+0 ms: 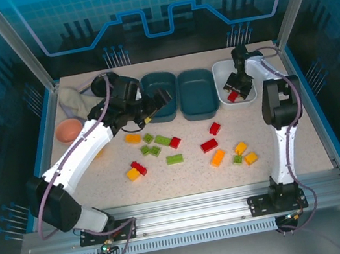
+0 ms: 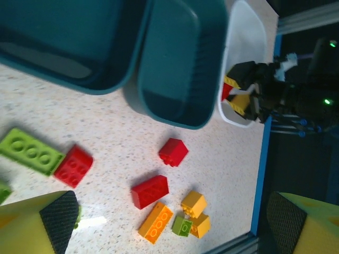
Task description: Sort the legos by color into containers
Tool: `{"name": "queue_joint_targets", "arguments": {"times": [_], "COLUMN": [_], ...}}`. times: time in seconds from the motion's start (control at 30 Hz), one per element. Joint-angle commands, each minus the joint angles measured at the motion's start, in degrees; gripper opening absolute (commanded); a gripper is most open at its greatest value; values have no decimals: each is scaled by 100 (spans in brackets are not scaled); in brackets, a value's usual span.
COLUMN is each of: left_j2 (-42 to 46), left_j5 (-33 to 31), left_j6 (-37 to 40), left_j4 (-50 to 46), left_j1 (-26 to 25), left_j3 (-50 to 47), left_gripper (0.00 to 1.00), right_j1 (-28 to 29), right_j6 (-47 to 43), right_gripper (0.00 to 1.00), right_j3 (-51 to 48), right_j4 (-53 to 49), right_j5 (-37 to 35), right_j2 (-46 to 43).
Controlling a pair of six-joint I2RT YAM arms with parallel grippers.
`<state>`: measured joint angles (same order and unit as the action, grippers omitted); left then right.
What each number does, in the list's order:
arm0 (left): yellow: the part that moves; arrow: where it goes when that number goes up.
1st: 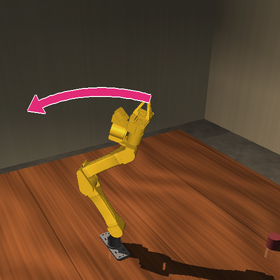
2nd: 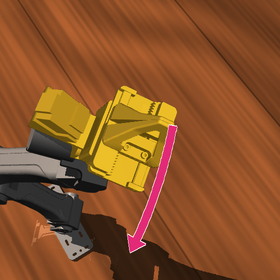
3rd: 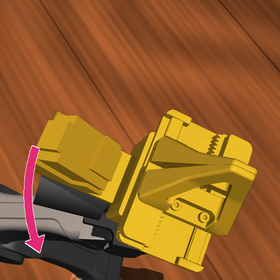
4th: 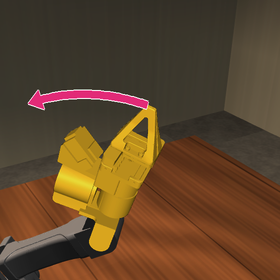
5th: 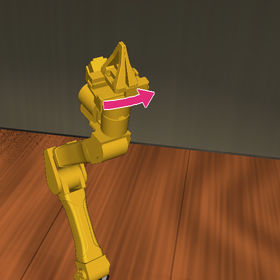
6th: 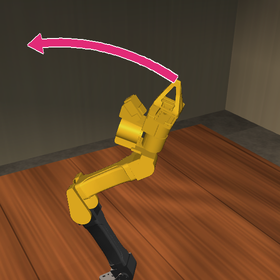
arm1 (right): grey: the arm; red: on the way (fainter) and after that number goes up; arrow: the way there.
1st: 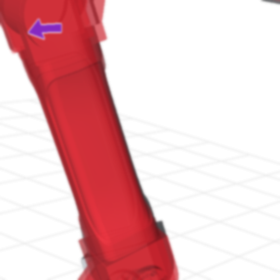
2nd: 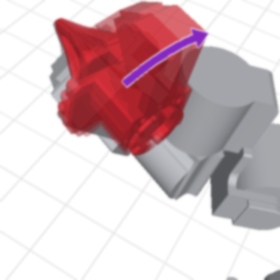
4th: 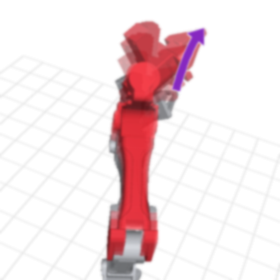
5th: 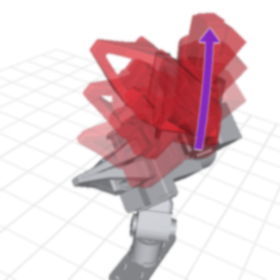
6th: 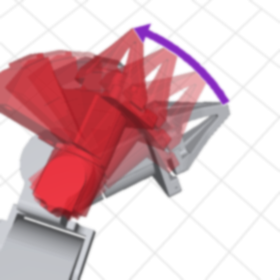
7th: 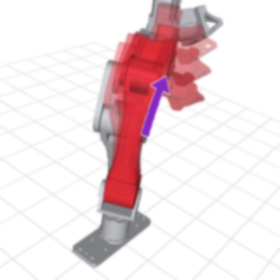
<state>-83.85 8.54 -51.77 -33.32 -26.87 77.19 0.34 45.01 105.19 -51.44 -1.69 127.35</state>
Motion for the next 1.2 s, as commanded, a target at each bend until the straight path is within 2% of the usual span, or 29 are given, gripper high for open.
{"name": "queue_joint_targets", "arguments": {"times": [0.0, 0.13, 0.27, 0.37, 0.53, 0.7, 0.93, 1.03, 1.17], "left_j2": [363, 498, 447, 37, -934, -1576, -2340, -2486, -2630], "left_j5": [-385, -577, -475, -421, -378, -416, -395, -401, -439], "left_j6": [-511, -1168, -1849, -2105, -2491, -2806, -2863, -2947, -2970], "left_j4": [-830, -1529, -1548, -1375, -1313, -972, -790, -781, -696], "left_j1": [353, 1002, 1547, 1702, 1734, 1737, 1738, 1738, 1738], "left_j3": [-227, -616, -1137, -1209, -925, -691, -326, -354, -371], "left_gripper": [94, 91, 89, 87, 88, 89, 89, 85, 72], "right_j1": [51, 446, 1174, 1853, 2837, 3530, 3910, 3932, 3936], "right_j6": [-343, -825, -1703, -2378, -2701, -2620, -2347, -2317, -2331], "right_gripper": [71, 76, 76, 77, 77, 77, 77, 77, 76], "right_j3": [417, 165, -1165, -2302, -3824, -4471, -4963, -5002, -4994], "right_j4": [-335, 110, 1722, 2876, 4004, 3999, 3833, 3758, 3664], "right_j5": [78, -110, 408, 1092, 1376, 1301, 1193, 1164, 1110], "right_j2": [-346, -1443, -2931, -3766, -4849, -5315, -5661, -5724, -5737]}}
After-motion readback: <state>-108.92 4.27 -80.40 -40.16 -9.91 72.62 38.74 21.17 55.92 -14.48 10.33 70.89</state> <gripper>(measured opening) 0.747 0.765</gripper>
